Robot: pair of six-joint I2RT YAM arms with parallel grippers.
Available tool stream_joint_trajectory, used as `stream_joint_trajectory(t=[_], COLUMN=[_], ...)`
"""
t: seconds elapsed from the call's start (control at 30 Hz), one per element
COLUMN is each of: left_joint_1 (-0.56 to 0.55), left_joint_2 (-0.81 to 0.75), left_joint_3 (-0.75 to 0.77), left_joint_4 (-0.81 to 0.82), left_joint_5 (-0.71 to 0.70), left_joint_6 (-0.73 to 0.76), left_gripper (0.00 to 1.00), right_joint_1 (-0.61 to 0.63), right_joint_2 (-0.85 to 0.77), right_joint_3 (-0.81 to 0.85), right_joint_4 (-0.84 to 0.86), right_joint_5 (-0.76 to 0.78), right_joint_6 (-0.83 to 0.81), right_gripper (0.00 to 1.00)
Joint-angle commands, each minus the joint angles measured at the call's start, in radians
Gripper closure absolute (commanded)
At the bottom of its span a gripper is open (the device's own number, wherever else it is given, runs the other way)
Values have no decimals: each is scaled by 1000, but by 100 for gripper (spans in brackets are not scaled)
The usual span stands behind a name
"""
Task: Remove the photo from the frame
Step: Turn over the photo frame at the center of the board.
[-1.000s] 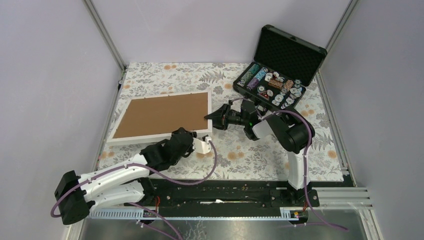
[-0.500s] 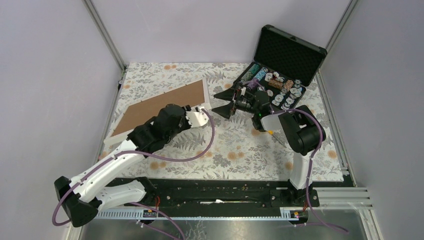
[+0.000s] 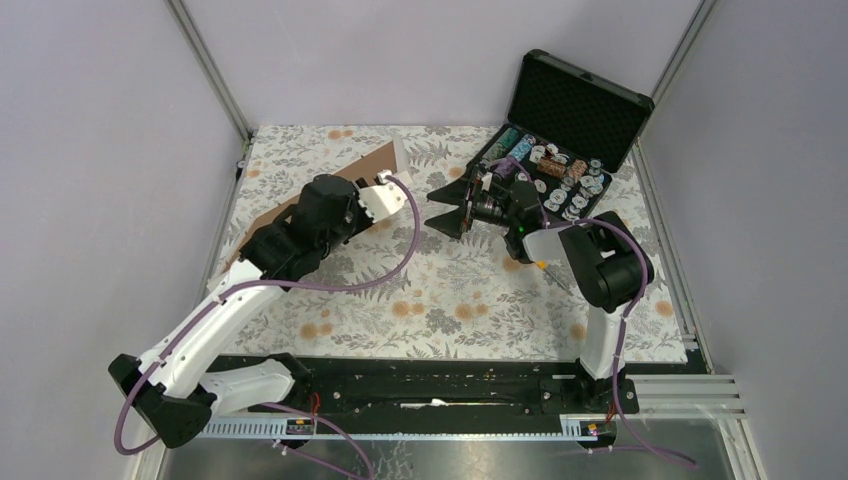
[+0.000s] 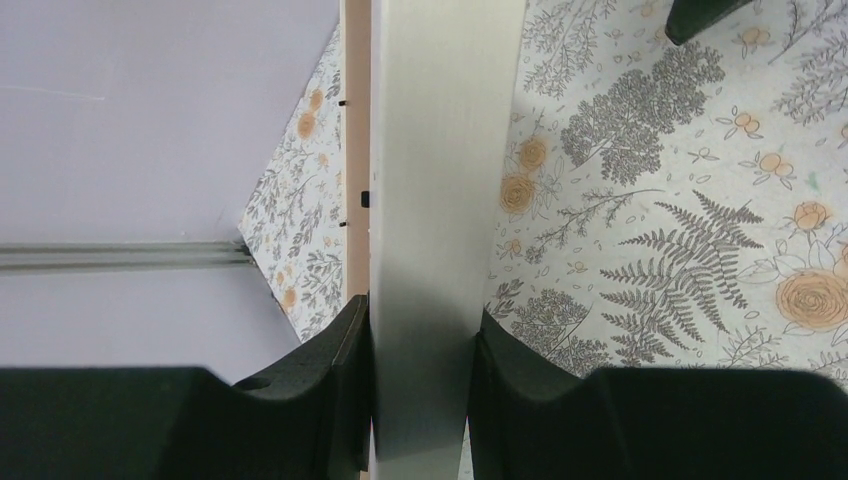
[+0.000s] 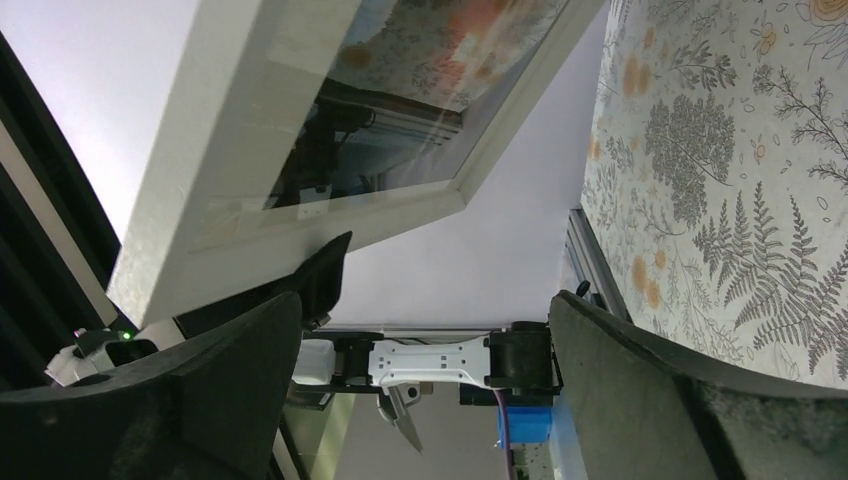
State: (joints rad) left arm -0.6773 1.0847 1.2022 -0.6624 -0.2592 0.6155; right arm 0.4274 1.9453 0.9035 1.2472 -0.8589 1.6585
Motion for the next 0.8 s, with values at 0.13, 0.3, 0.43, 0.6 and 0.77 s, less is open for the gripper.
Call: stream_joint_trajectory(t=[0.13, 0.3, 0.43, 0.6, 0.77], left_joint_1=[21, 19, 20, 22, 22], left_joint_2=[25, 69, 89, 115, 164], left_joint_3=[219, 327, 371, 448, 552], left_joint_4=[23, -69, -109, -140, -171], left_joint_5=[51, 109, 114, 138, 167], left_joint_6=[-174, -242, -289, -349, -401], left_gripper=[100, 100, 100, 100, 100], right_joint_1=[-3, -4, -6, -6, -7], right_joint_2=[-78, -108, -124, -131, -139], right_joint_3=[6, -10, -18, -17, -27], right_joint_4=[-42, -107, -152, -177, -203], right_joint_5=[-54, -57, -65, -78, -81], right_joint_6=[-119, -214, -273, -308, -343], right_gripper=[0, 0, 0, 0, 0])
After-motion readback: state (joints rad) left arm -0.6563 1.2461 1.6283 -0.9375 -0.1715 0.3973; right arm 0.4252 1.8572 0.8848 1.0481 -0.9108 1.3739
